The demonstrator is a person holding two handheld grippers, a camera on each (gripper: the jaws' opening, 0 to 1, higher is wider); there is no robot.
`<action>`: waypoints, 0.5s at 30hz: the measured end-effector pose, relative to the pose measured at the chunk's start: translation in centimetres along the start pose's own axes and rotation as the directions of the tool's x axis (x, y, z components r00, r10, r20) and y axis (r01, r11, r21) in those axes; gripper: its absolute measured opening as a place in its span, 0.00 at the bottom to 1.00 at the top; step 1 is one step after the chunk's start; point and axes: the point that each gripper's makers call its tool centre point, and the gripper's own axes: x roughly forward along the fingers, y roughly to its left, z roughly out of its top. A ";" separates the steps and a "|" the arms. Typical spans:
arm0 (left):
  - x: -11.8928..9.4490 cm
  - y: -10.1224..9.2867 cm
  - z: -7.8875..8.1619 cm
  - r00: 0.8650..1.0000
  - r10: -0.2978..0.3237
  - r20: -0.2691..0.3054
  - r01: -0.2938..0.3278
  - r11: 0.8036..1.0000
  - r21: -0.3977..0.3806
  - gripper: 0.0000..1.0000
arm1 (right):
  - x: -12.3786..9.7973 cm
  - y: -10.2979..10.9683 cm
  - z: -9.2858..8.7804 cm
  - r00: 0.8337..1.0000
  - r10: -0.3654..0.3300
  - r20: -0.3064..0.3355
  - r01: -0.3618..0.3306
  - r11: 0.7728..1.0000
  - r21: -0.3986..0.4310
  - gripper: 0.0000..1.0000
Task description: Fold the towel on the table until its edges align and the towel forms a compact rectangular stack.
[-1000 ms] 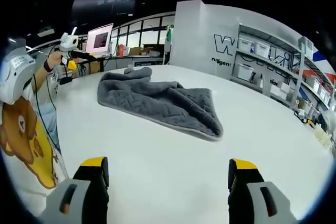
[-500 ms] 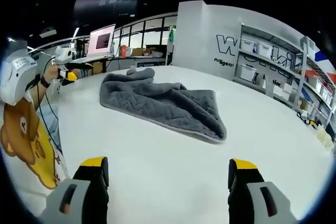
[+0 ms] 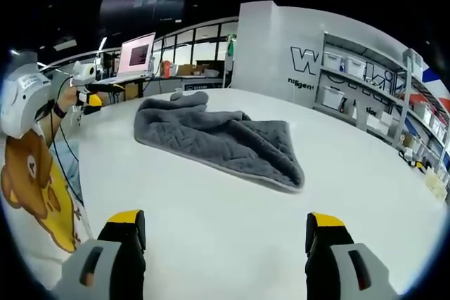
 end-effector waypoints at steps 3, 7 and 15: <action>0.1 0.2 0.1 1.000 -0.003 -0.006 0.003 1.000 -0.001 0.99 | 0.1 0.0 -0.1 1.000 0.001 -0.008 -0.001 1.000 -0.003 0.99; 0.3 0.2 0.2 1.000 -0.012 -0.024 0.012 1.000 -0.004 0.99 | 0.1 0.1 0.2 1.000 0.004 -0.002 -0.004 1.000 -0.006 0.99; 0.7 0.5 1.8 0.999 -0.034 -0.038 0.035 0.999 0.036 0.97 | 0.3 0.5 0.3 1.000 0.004 -0.003 -0.004 1.000 -0.009 0.99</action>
